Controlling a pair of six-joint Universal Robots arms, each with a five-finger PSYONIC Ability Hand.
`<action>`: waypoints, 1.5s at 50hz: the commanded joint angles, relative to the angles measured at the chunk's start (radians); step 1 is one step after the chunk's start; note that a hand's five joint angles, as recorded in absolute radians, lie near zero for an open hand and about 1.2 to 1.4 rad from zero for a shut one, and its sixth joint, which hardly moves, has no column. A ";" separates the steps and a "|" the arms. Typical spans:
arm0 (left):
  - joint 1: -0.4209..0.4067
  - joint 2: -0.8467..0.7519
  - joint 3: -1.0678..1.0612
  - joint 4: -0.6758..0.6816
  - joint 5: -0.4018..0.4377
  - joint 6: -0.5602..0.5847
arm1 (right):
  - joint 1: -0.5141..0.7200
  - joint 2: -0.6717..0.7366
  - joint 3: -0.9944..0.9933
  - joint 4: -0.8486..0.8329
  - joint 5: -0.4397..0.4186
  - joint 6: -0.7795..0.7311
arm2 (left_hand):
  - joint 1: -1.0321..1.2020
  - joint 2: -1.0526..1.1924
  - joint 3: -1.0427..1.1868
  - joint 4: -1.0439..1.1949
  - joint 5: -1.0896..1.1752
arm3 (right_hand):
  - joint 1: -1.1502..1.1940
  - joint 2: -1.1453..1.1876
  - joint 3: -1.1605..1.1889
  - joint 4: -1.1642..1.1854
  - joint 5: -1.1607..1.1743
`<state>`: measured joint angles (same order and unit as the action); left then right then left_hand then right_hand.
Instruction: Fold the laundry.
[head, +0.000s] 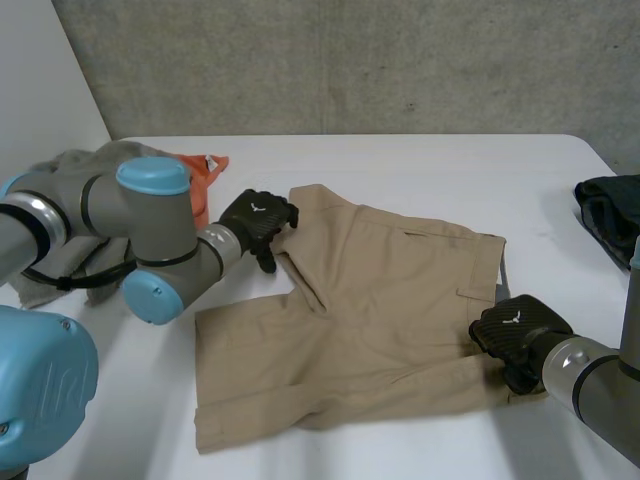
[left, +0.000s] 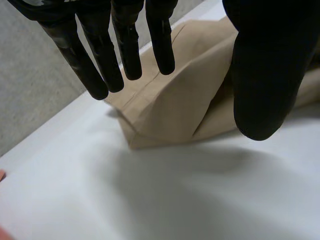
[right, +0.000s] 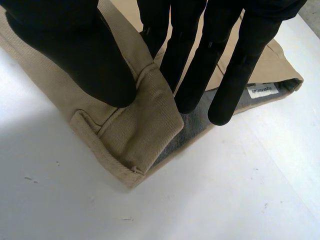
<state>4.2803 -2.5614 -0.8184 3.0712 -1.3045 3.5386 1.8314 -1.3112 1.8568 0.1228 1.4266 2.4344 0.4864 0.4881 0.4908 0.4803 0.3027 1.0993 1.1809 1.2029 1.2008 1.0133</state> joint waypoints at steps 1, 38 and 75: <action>-0.027 -0.016 -0.001 0.075 0.010 -0.017 | -0.003 0.000 -0.001 -0.002 0.000 0.000 | 0.161 0.160 0.157 0.168 0.171 | 0.297 0.215 0.193 0.195 0.208; -0.048 0.132 -0.110 0.078 -0.179 0.306 | -0.001 -0.020 0.002 0.006 0.008 0.000 | -0.249 -0.251 -0.254 -0.243 -0.240 | 0.297 0.215 0.193 0.195 0.208; 0.029 0.187 -0.344 0.011 -0.067 0.235 | 0.005 -0.020 0.004 0.008 0.009 0.000 | 0.156 0.154 0.151 0.162 0.165 | 0.297 0.215 0.193 0.195 0.208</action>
<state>4.3115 -2.3350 -1.2012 3.0766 -1.3600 3.7608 1.8374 -1.3312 1.8608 0.1304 1.4358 2.4337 0.5777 0.5742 0.5783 0.5712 0.3907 1.0993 1.1809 1.2029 1.2008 1.0133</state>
